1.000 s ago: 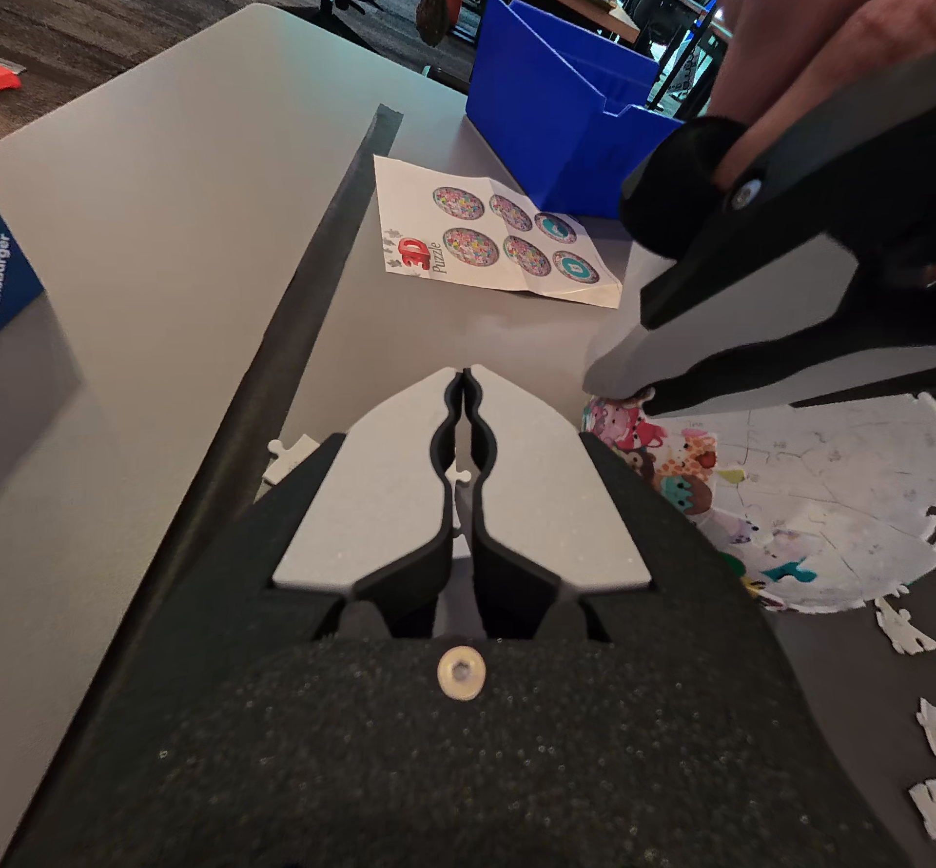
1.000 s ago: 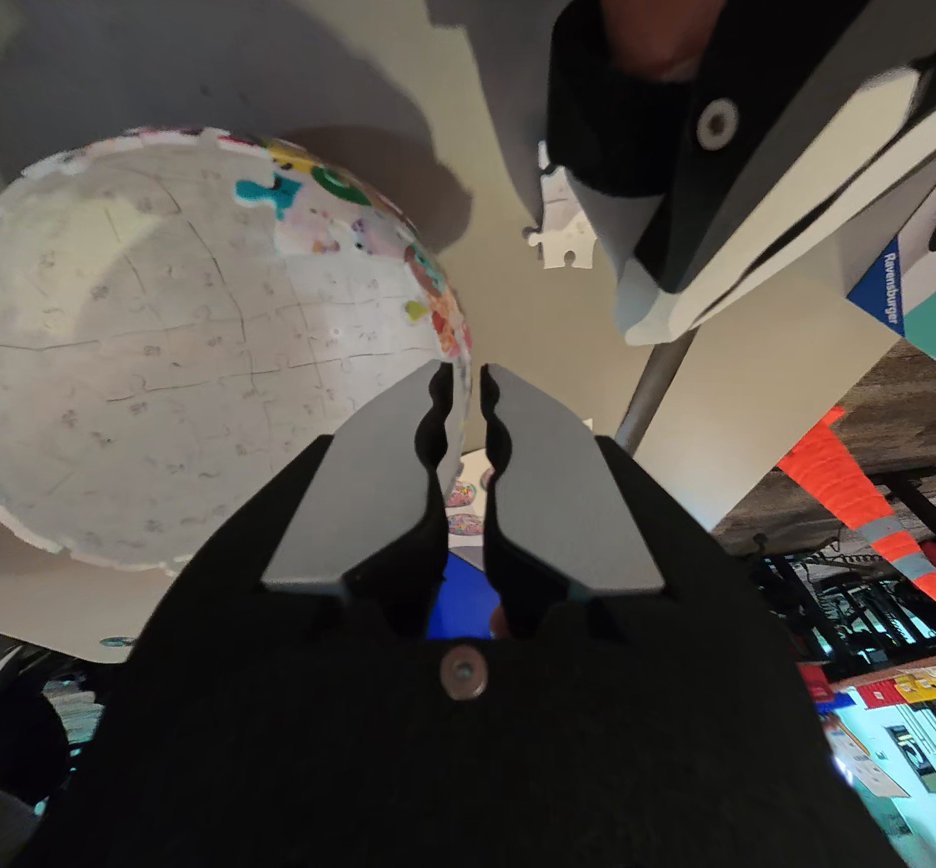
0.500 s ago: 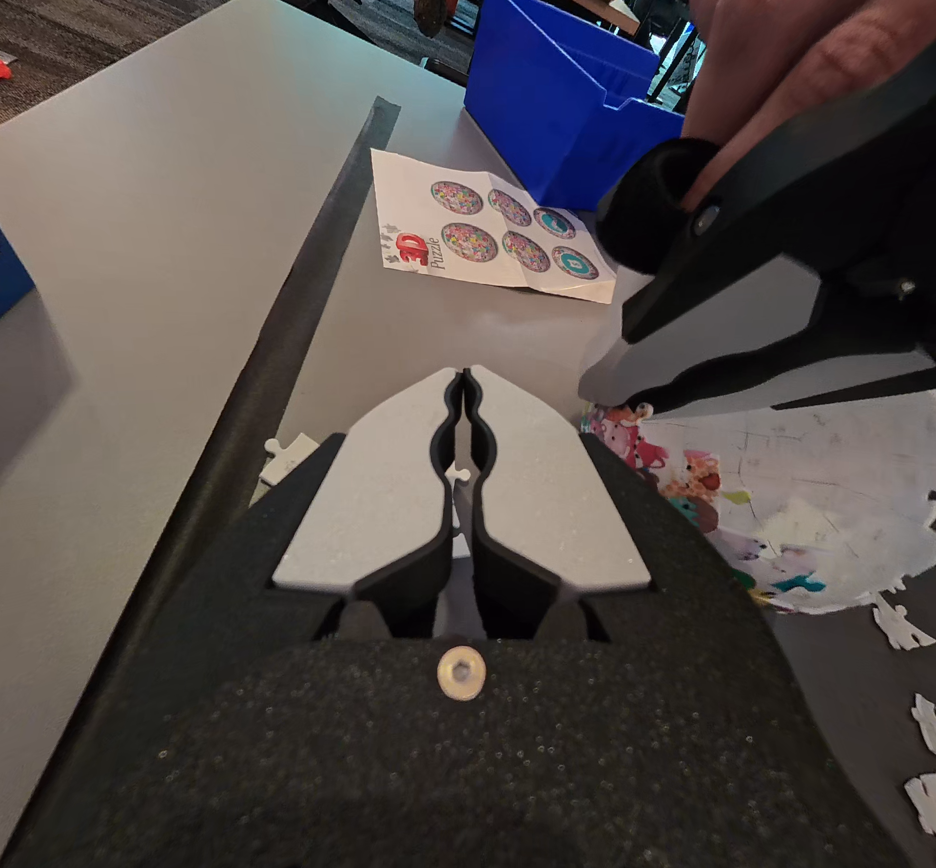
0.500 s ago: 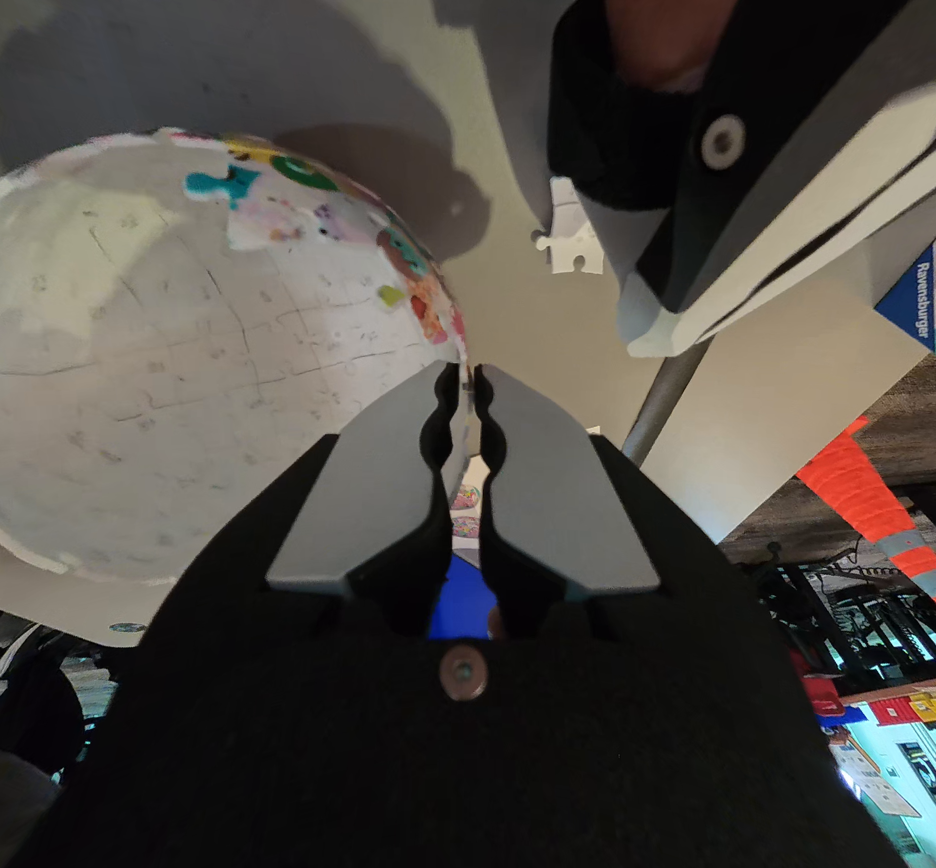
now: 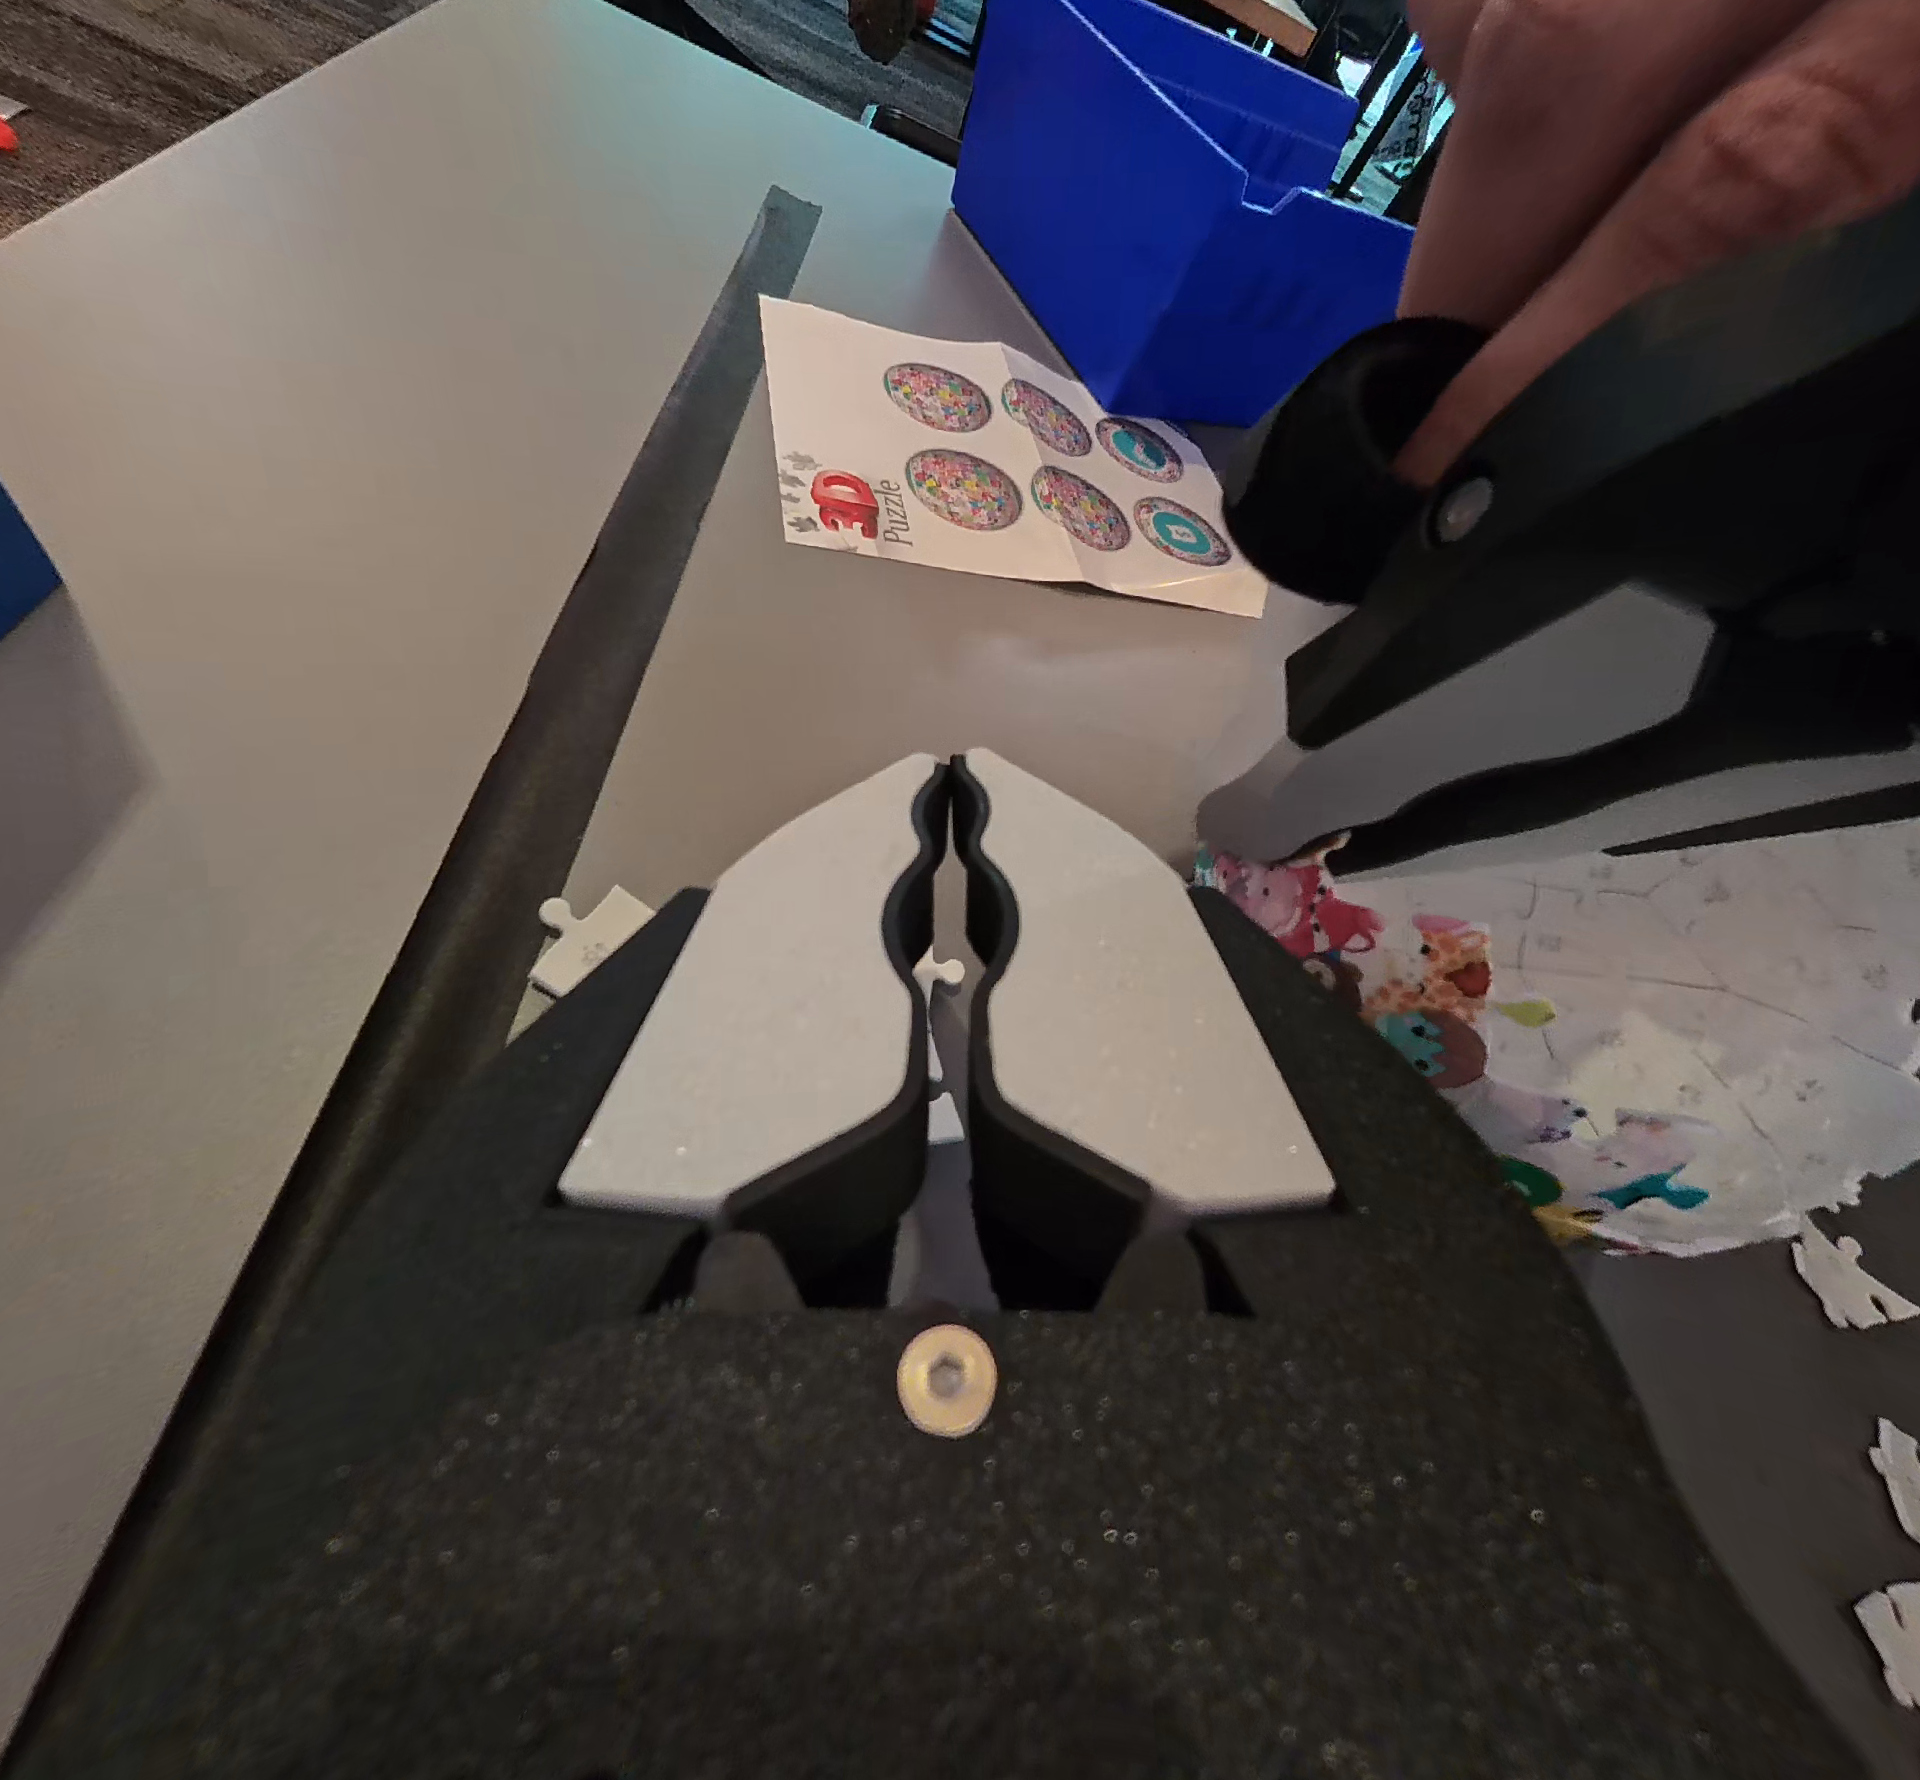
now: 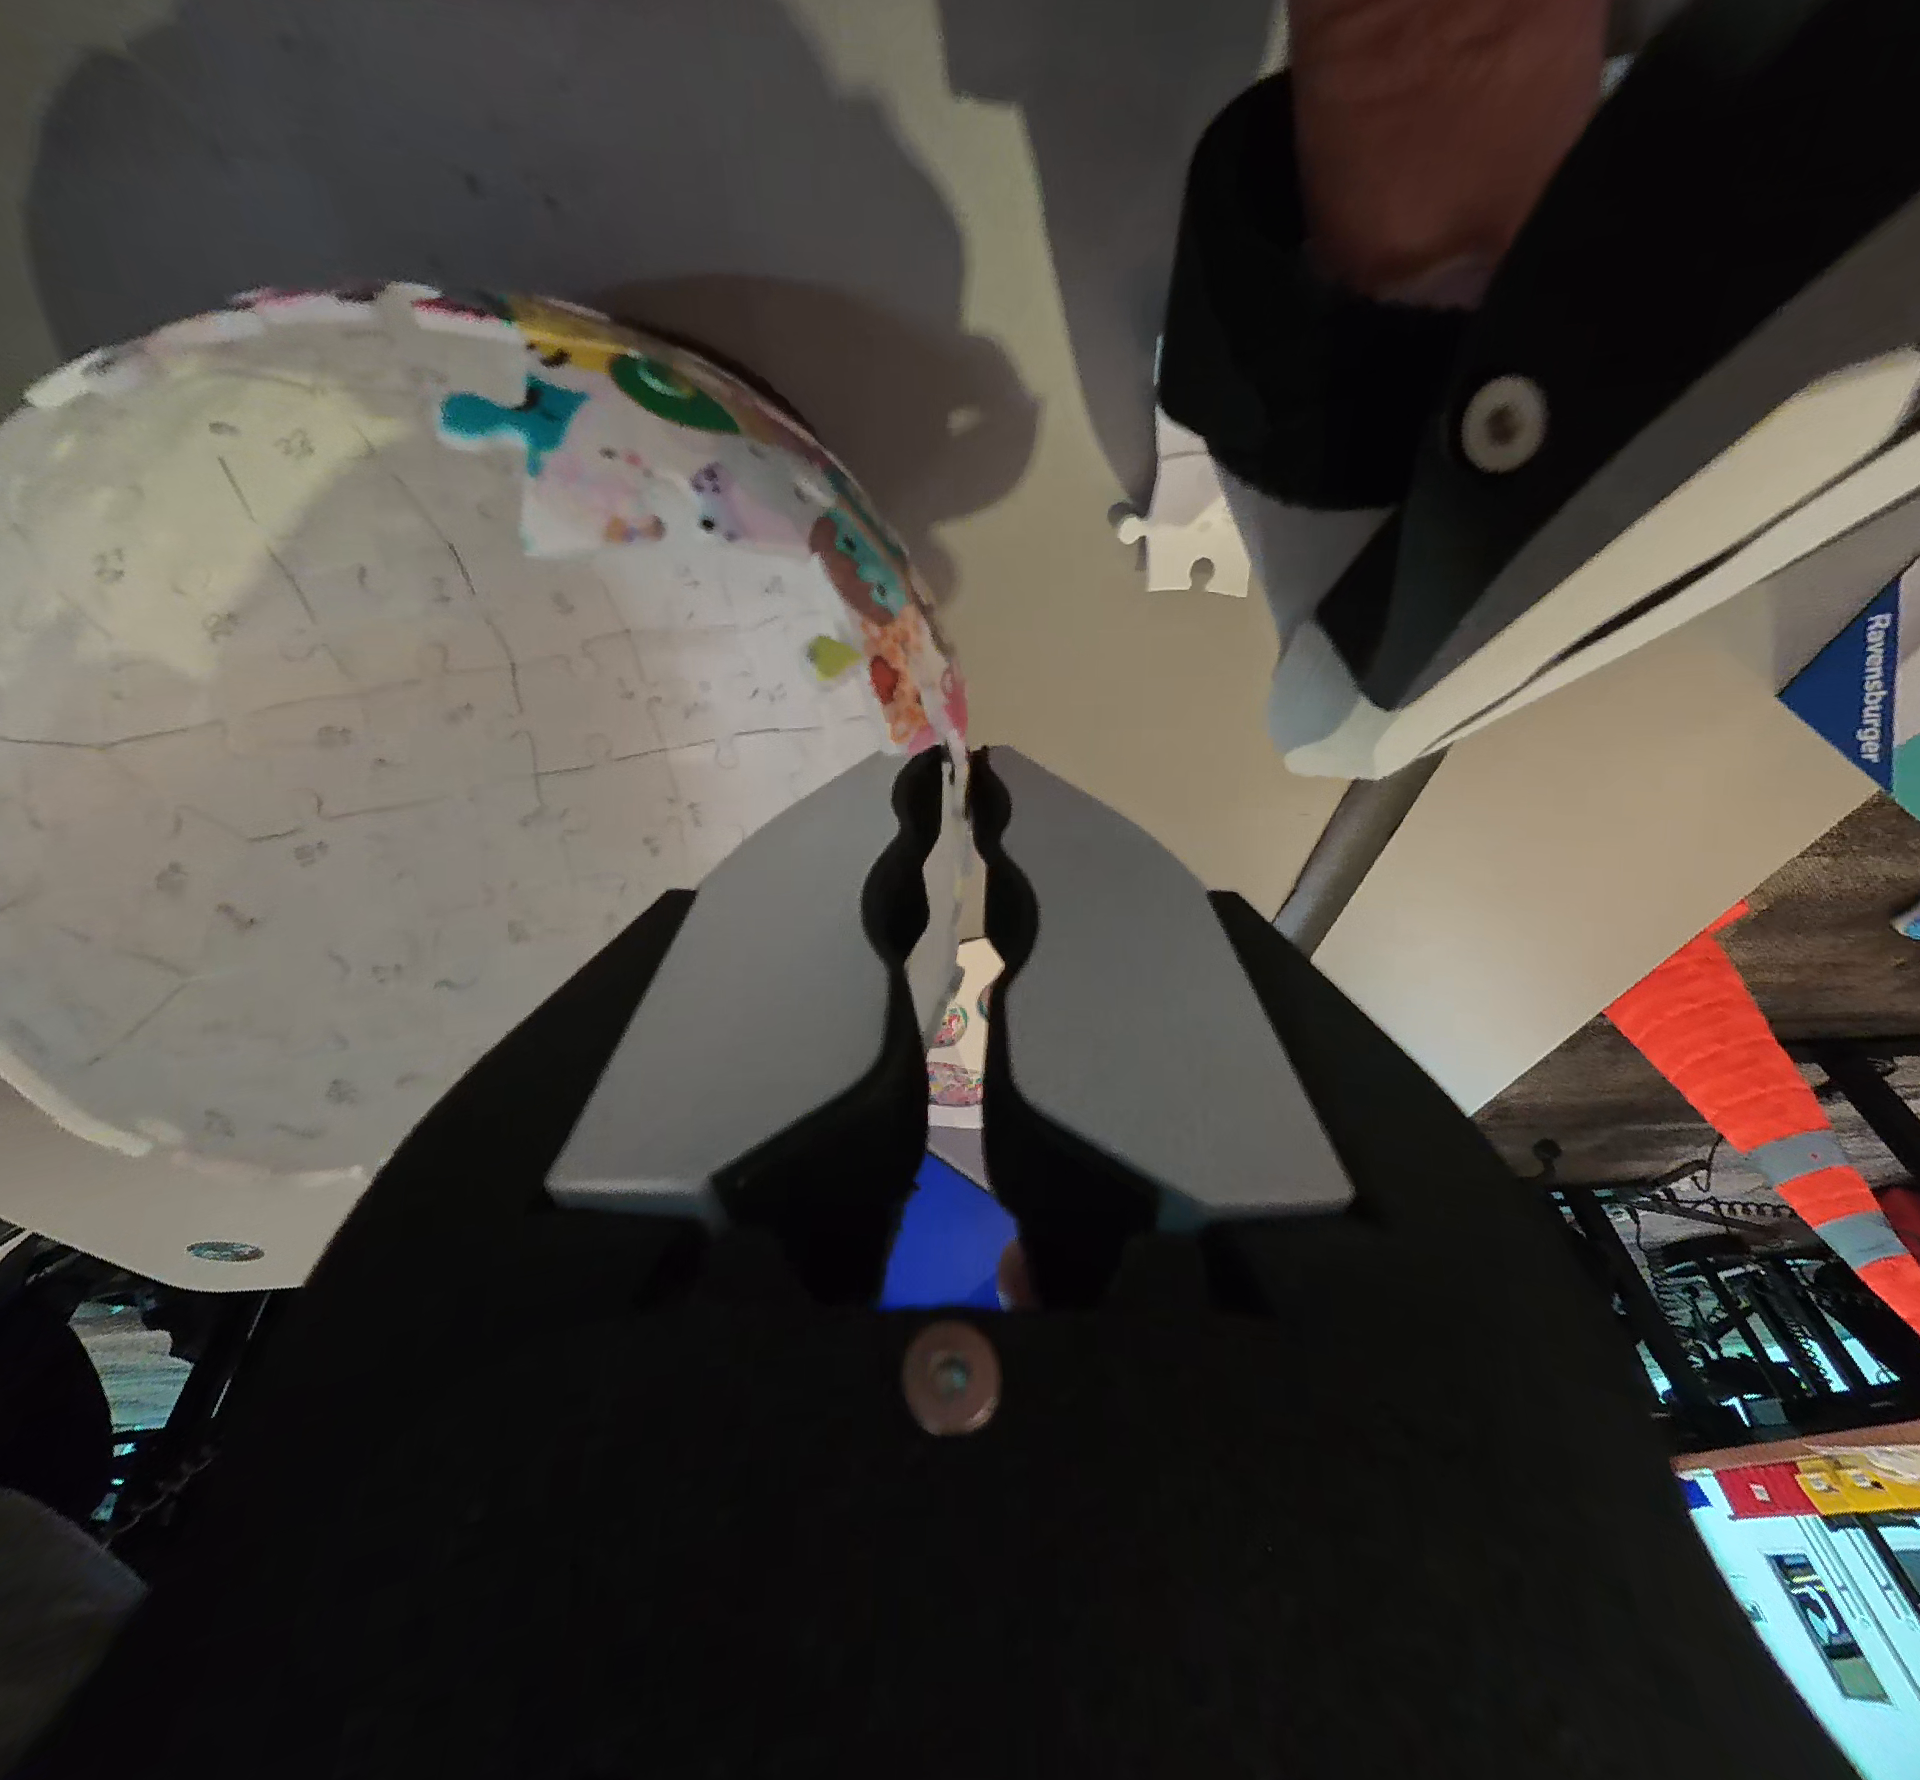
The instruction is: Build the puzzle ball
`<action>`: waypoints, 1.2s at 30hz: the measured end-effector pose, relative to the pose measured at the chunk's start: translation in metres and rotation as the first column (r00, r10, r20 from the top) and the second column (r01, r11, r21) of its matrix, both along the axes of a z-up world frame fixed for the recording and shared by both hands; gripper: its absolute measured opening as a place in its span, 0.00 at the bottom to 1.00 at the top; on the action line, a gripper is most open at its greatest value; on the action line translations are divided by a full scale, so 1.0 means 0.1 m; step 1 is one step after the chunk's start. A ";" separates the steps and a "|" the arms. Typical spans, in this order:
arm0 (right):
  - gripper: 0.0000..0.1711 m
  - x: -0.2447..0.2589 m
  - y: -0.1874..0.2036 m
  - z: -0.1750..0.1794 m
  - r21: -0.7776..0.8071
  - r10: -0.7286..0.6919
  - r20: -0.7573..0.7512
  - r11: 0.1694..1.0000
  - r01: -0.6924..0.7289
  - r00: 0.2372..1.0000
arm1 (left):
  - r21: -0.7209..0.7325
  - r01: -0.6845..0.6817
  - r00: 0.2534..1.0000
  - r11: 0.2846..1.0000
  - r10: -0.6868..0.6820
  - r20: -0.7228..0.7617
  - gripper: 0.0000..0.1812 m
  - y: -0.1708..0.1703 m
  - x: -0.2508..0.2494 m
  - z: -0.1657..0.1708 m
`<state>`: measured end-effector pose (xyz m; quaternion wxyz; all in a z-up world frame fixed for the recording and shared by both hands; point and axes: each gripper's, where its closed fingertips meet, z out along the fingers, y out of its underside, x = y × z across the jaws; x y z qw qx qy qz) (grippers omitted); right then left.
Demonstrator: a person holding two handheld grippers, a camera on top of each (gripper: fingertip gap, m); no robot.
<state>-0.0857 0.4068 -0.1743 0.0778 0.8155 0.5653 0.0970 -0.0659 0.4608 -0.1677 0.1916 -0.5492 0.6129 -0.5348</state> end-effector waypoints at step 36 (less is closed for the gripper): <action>0.07 -0.16 0.07 0.10 0.064 0.210 -0.092 0.977 -0.205 0.973 | 0.006 0.002 1.000 1.000 -0.002 -0.006 0.00 -0.01 0.00 -0.01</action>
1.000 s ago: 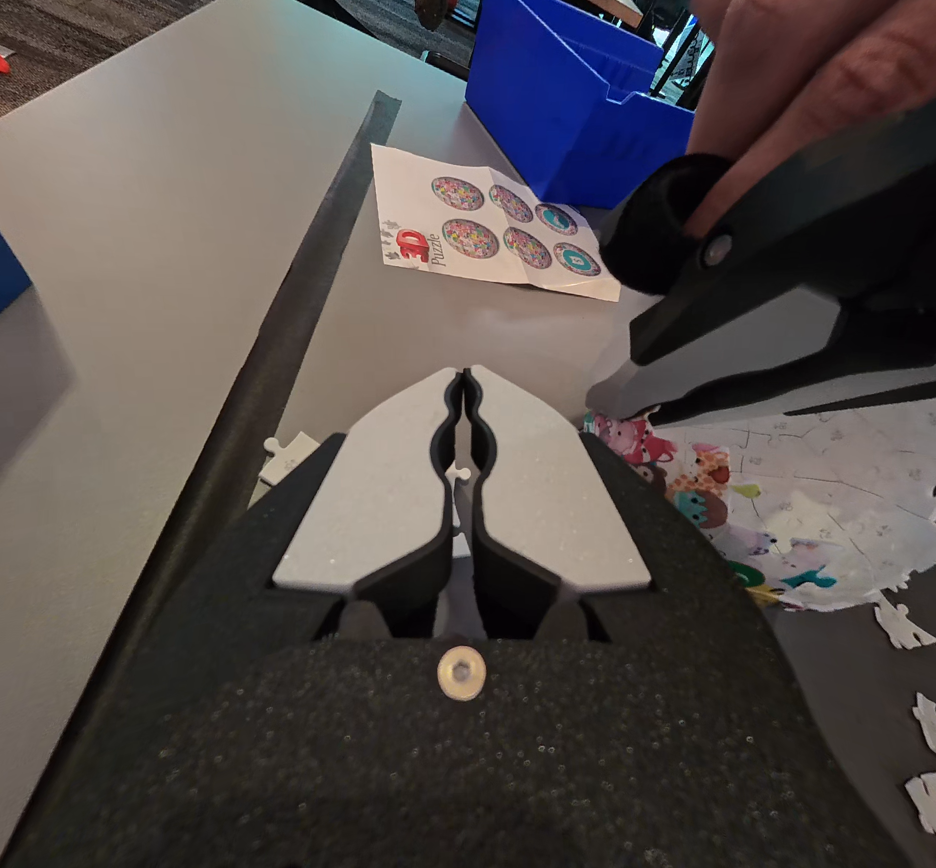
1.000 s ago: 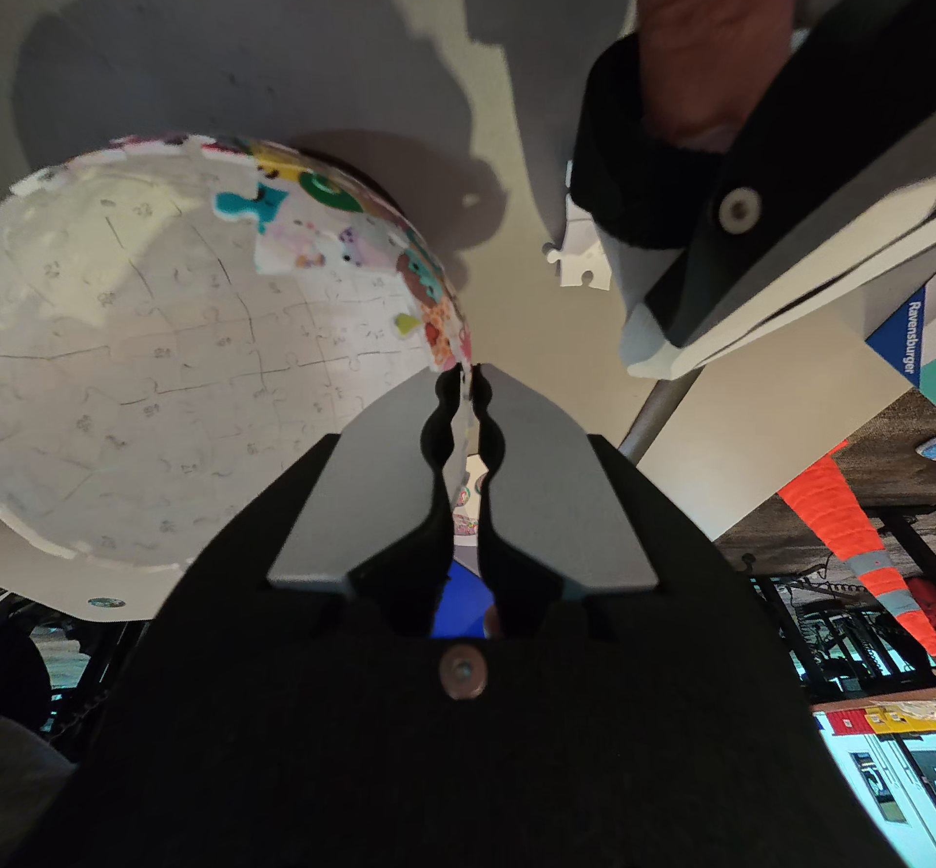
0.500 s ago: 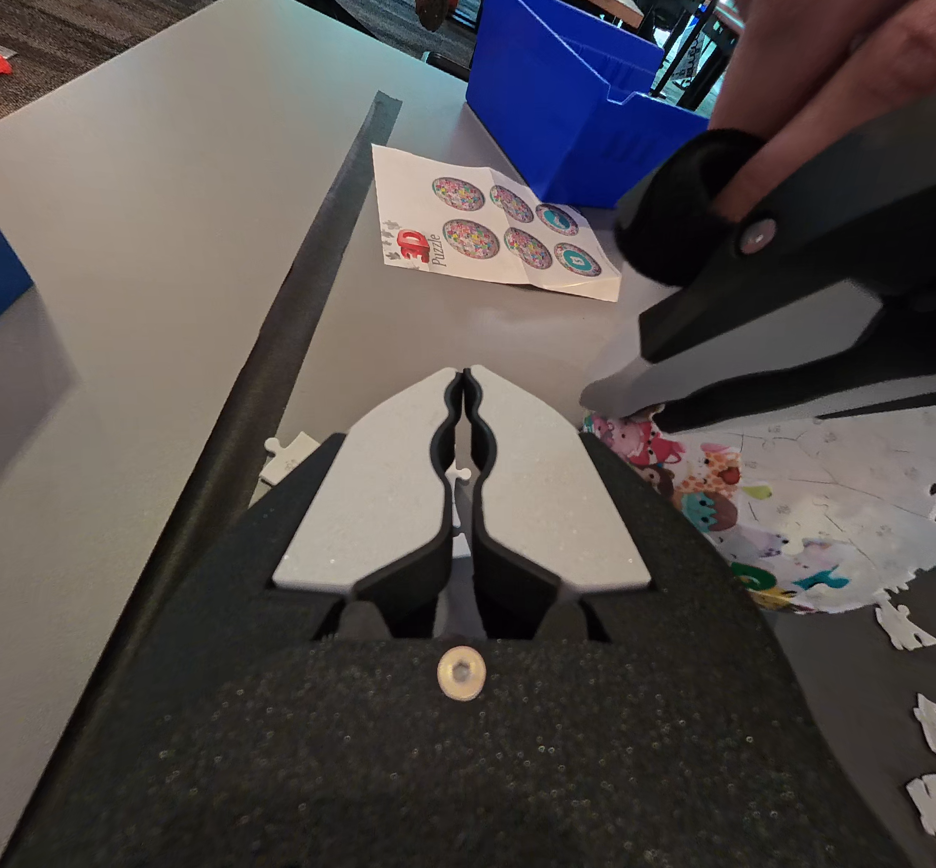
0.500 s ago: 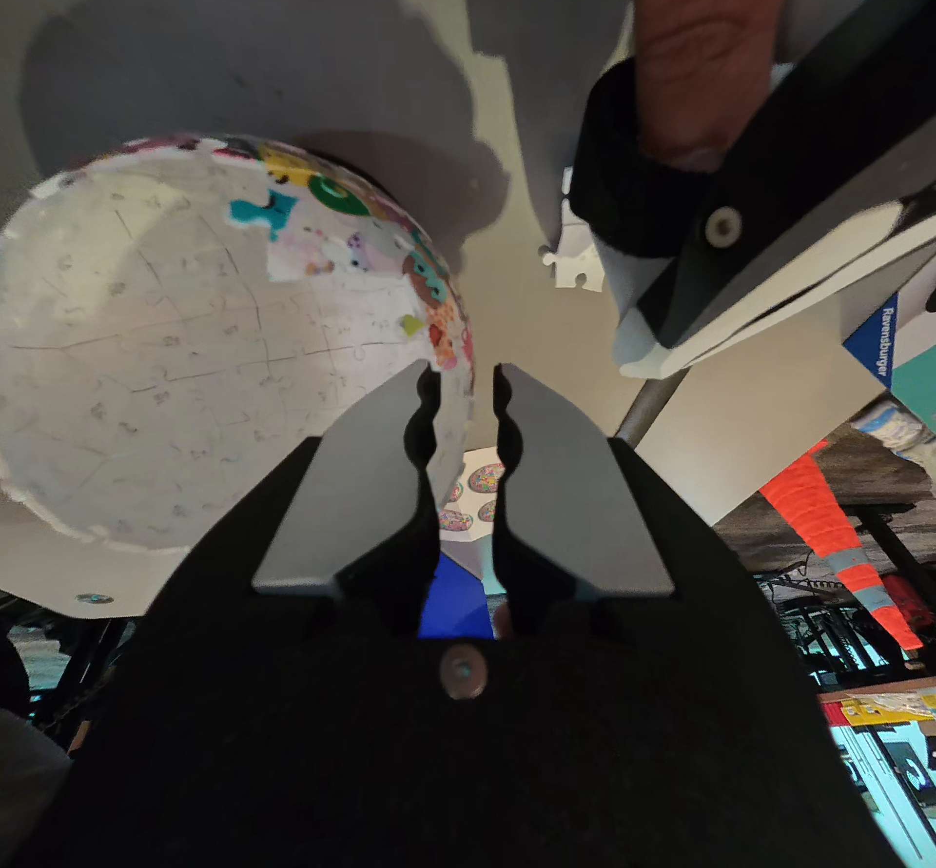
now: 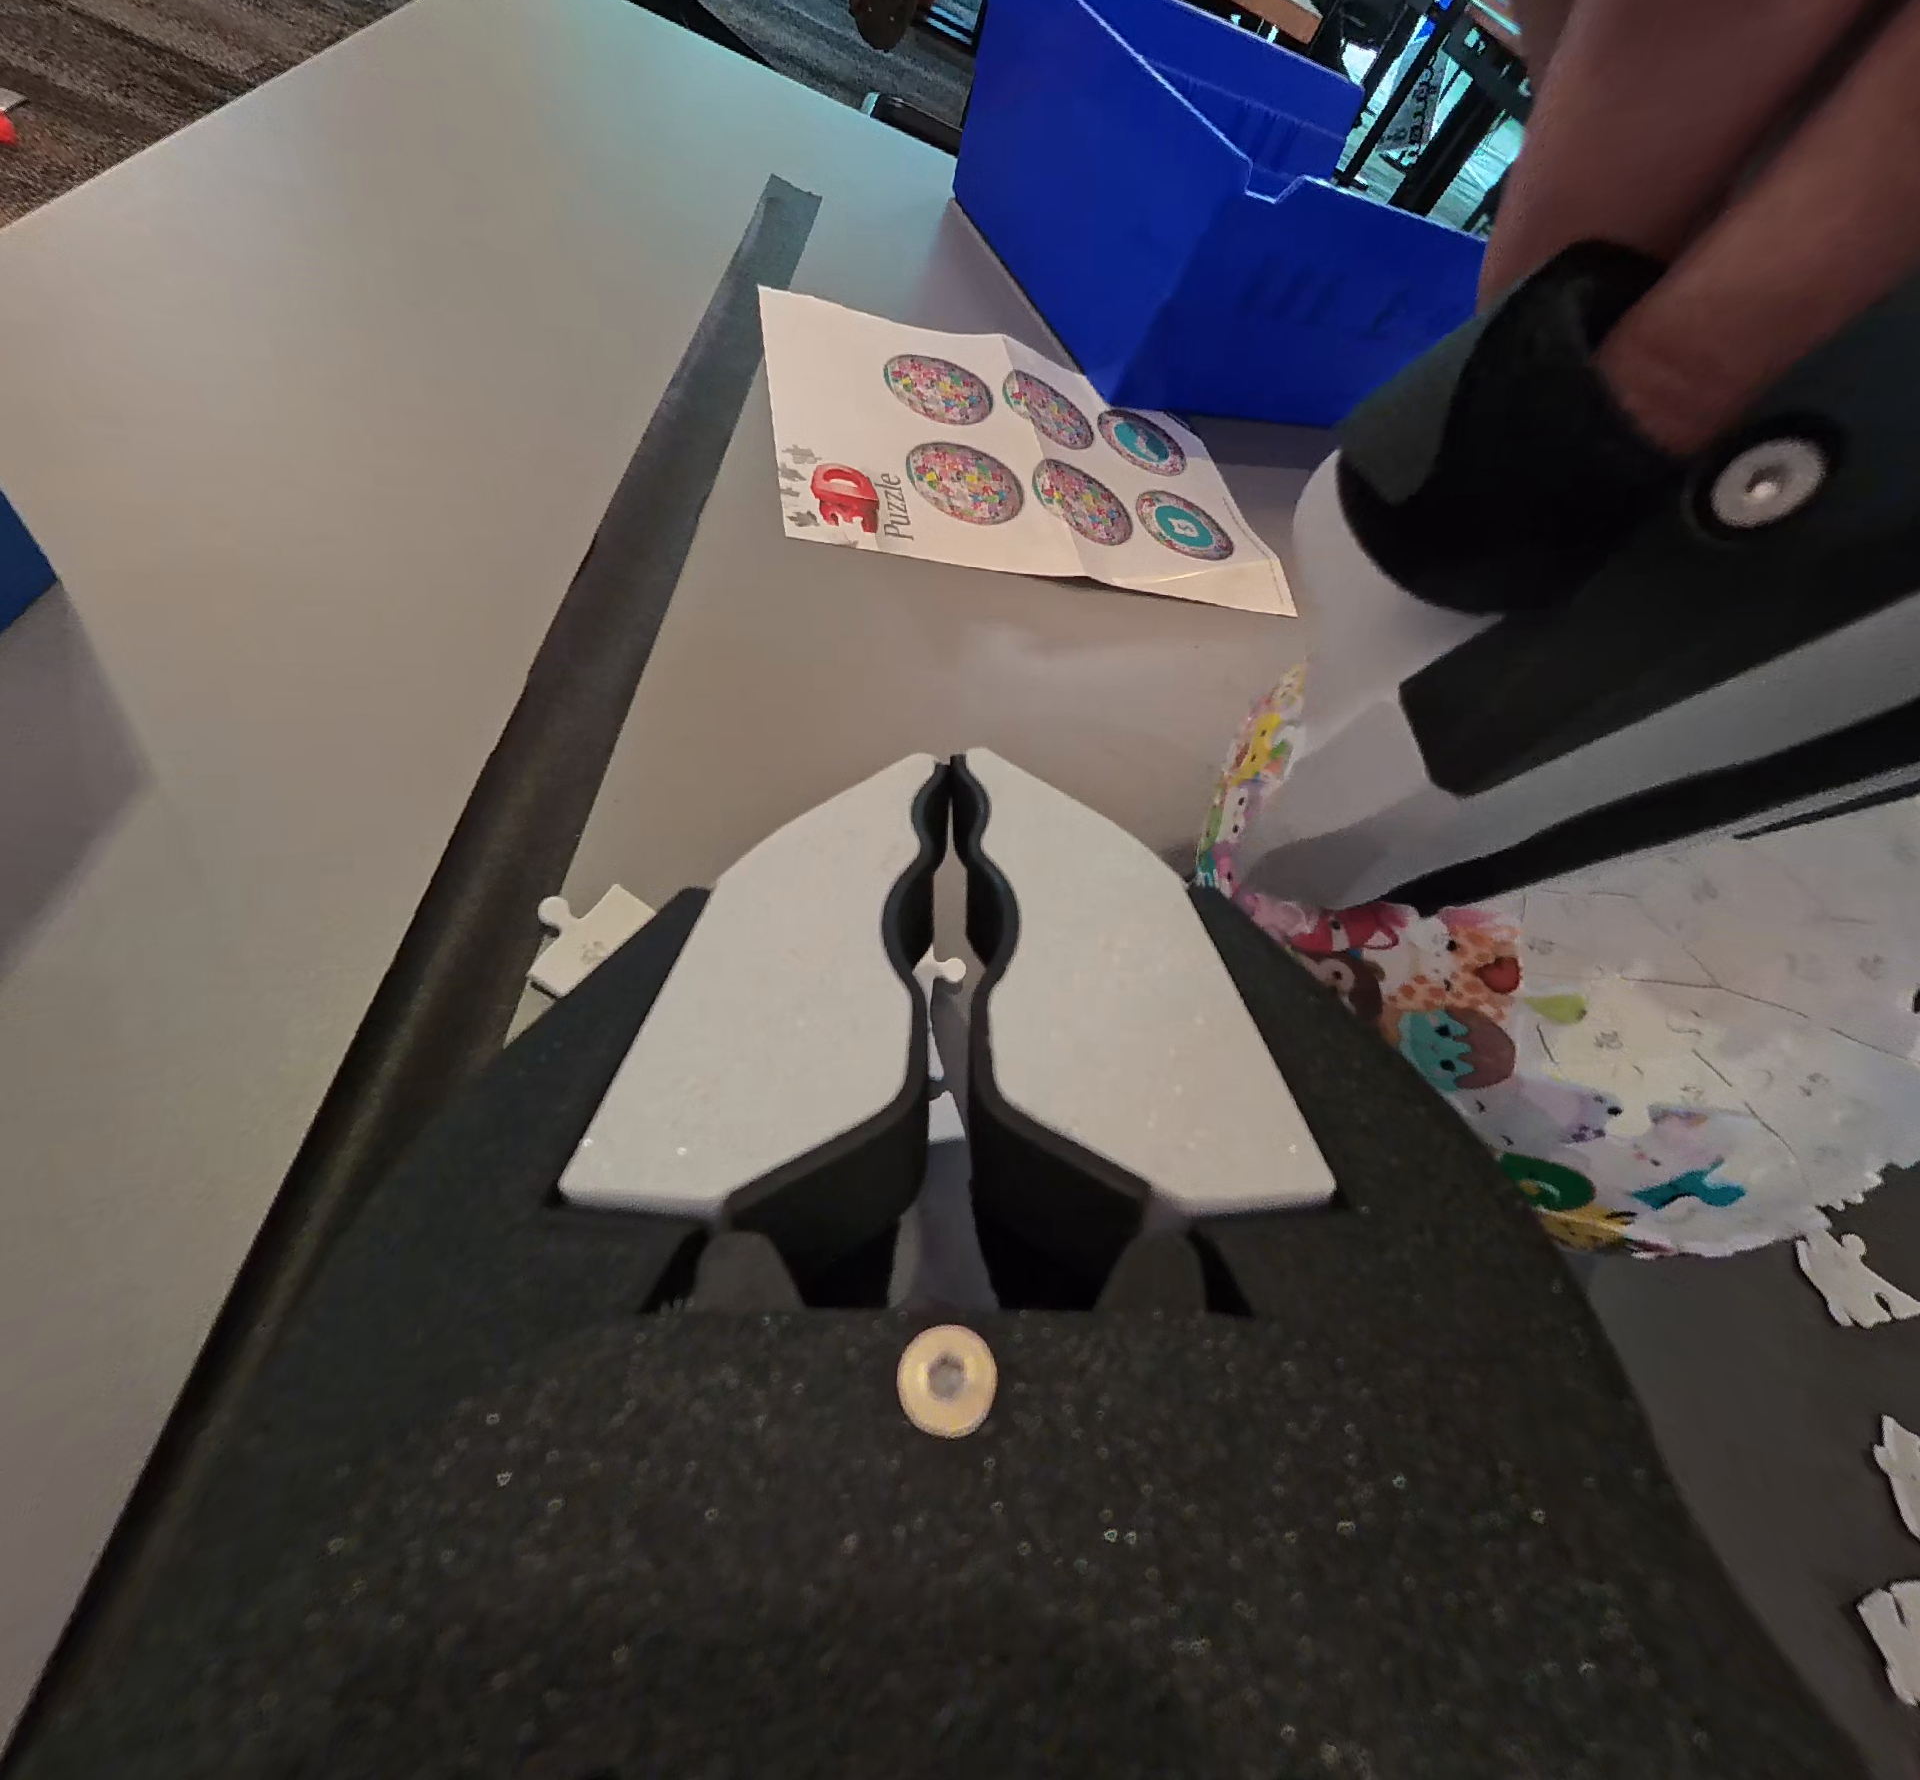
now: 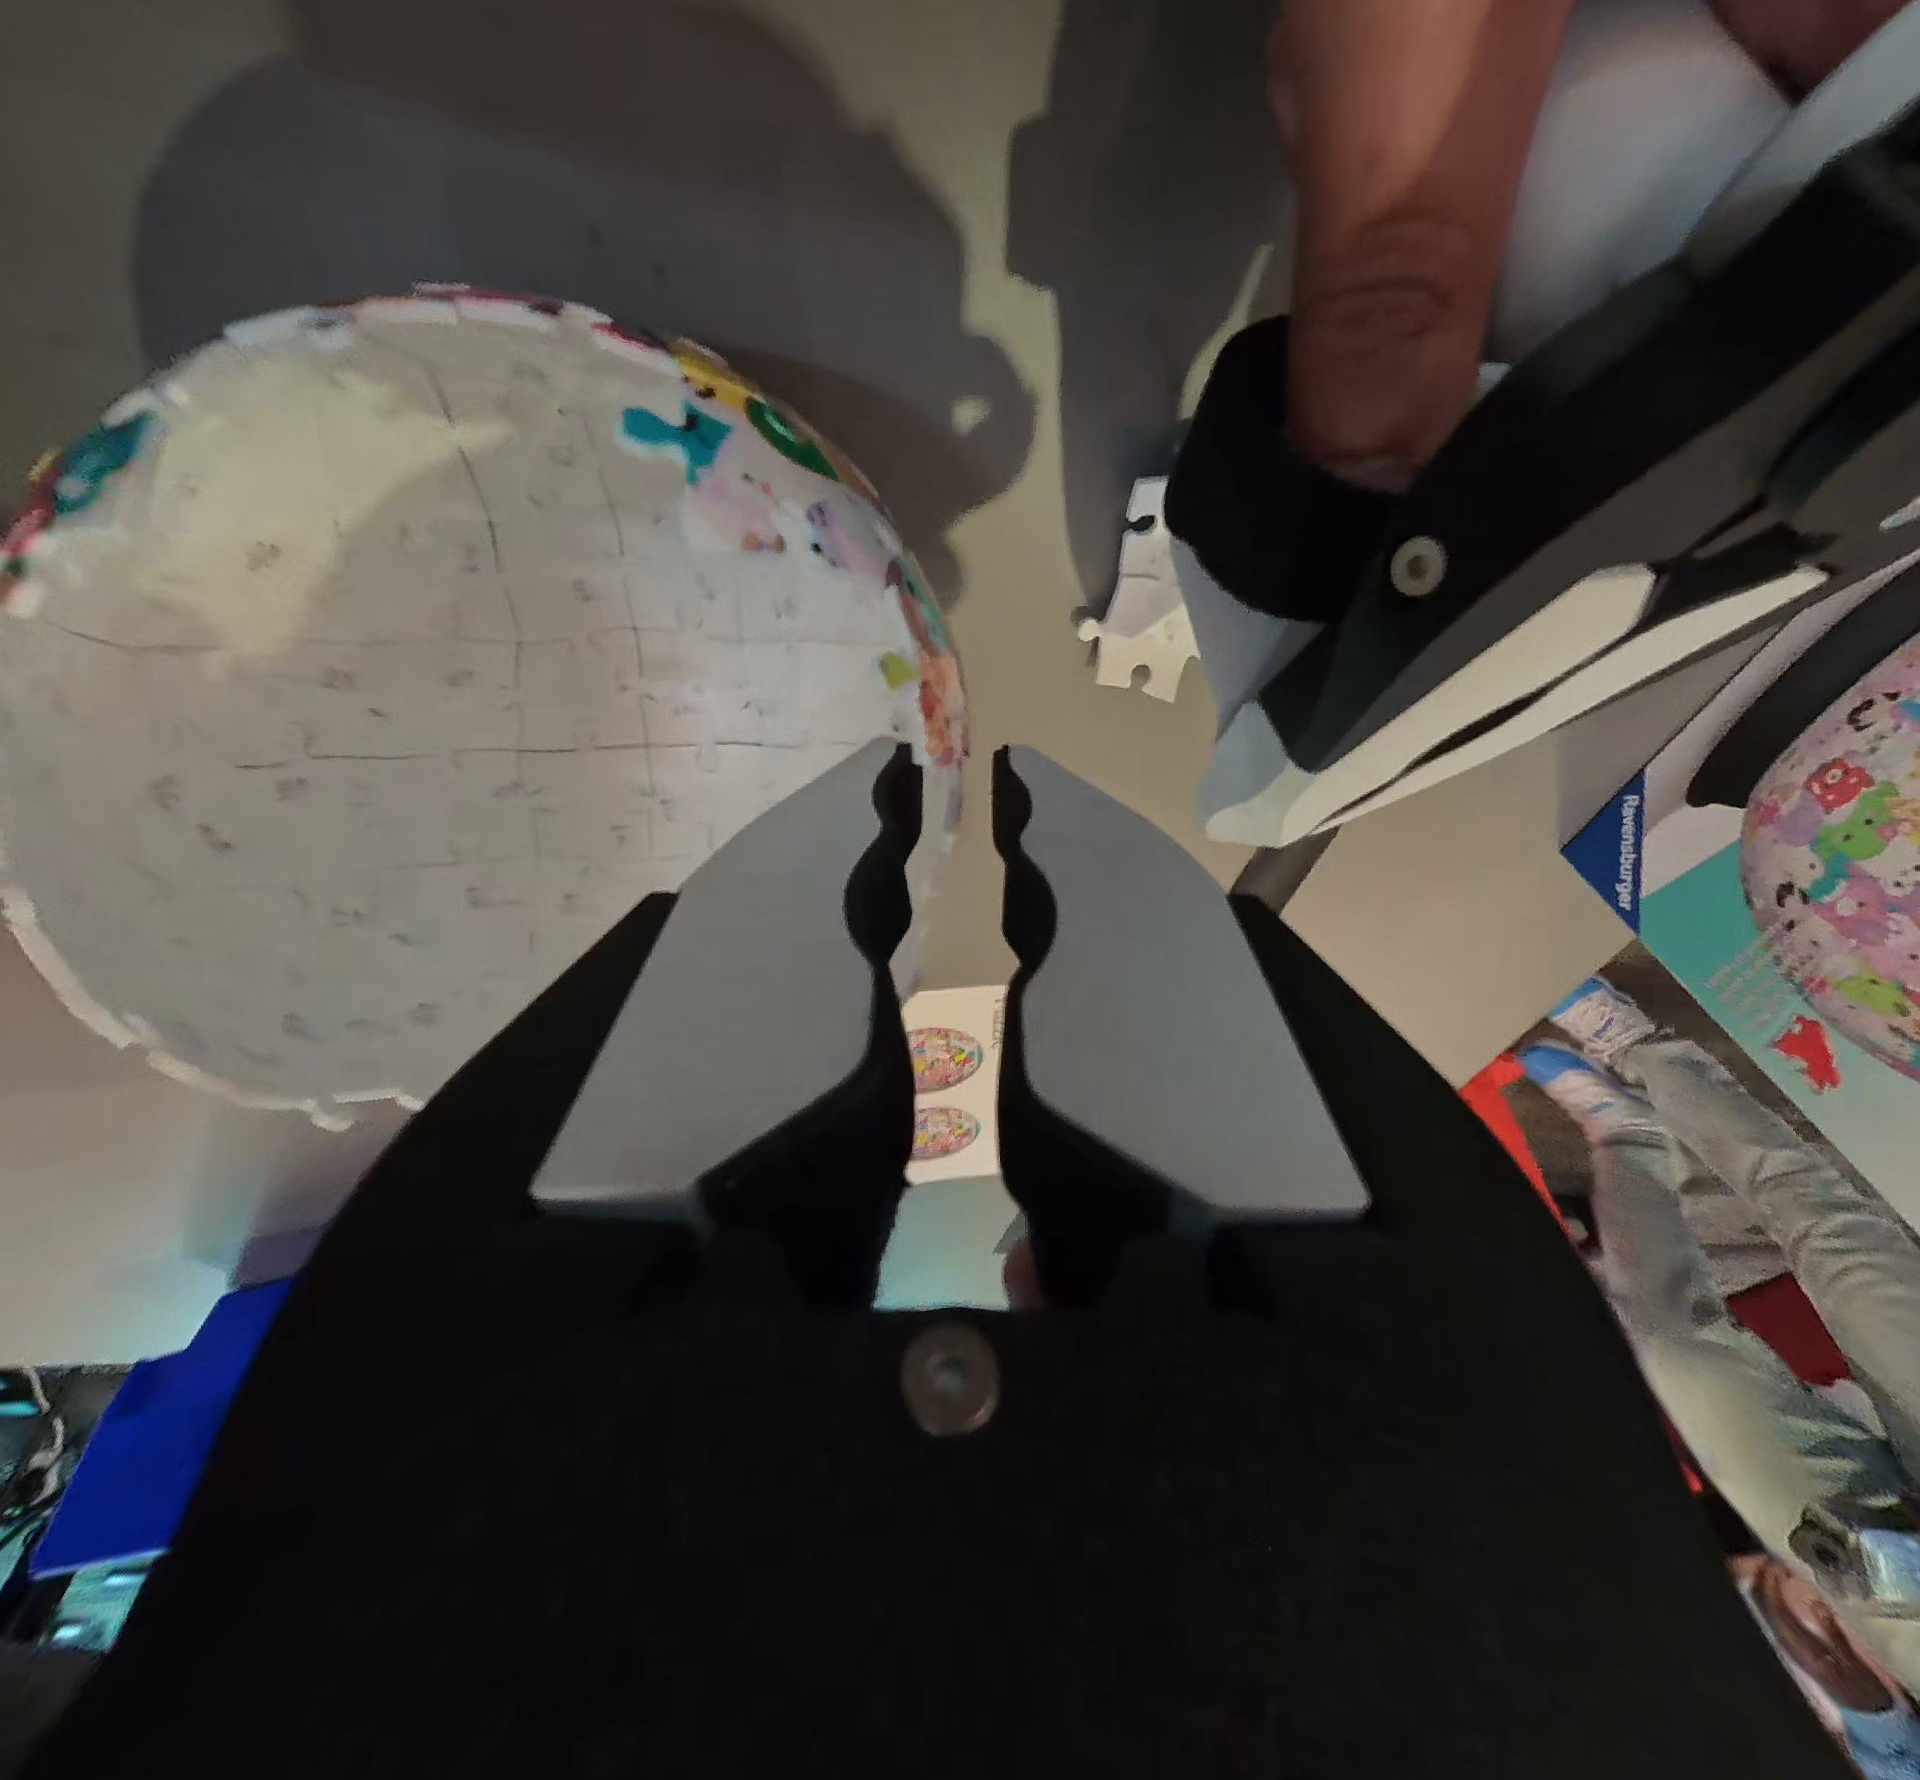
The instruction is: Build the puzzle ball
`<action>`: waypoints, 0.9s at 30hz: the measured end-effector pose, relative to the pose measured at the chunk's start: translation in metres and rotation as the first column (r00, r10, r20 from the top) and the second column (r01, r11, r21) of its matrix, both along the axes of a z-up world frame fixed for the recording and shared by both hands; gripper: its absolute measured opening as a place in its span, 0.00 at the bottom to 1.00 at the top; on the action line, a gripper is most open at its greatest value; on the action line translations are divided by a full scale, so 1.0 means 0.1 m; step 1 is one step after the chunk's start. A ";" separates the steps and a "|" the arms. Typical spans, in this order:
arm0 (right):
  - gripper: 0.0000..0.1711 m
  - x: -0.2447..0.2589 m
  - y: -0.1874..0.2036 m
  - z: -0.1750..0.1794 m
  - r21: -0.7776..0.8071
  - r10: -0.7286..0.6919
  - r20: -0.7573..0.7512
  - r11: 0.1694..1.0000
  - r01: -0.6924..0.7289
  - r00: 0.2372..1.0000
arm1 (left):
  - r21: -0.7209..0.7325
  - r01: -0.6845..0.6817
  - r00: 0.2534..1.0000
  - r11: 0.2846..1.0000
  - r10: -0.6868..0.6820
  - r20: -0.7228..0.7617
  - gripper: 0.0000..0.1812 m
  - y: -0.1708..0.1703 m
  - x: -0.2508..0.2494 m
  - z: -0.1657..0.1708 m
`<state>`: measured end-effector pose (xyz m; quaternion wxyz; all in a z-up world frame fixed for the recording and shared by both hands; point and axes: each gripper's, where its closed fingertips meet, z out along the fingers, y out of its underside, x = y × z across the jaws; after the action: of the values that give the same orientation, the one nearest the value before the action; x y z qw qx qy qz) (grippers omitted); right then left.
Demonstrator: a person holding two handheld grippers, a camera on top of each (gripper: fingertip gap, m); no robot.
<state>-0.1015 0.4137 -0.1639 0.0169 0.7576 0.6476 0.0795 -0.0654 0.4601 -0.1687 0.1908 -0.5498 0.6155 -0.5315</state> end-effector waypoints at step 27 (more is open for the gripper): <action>0.04 -0.09 0.01 0.04 -0.033 0.067 -0.136 0.997 -0.072 0.988 | -0.006 0.009 1.000 1.000 -0.009 -0.007 0.00 -0.01 0.00 -0.01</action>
<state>-0.1104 0.4148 -0.1602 -0.0155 0.7377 0.6748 0.0163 -0.0655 0.4591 -0.1695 0.1848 -0.5494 0.6170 -0.5323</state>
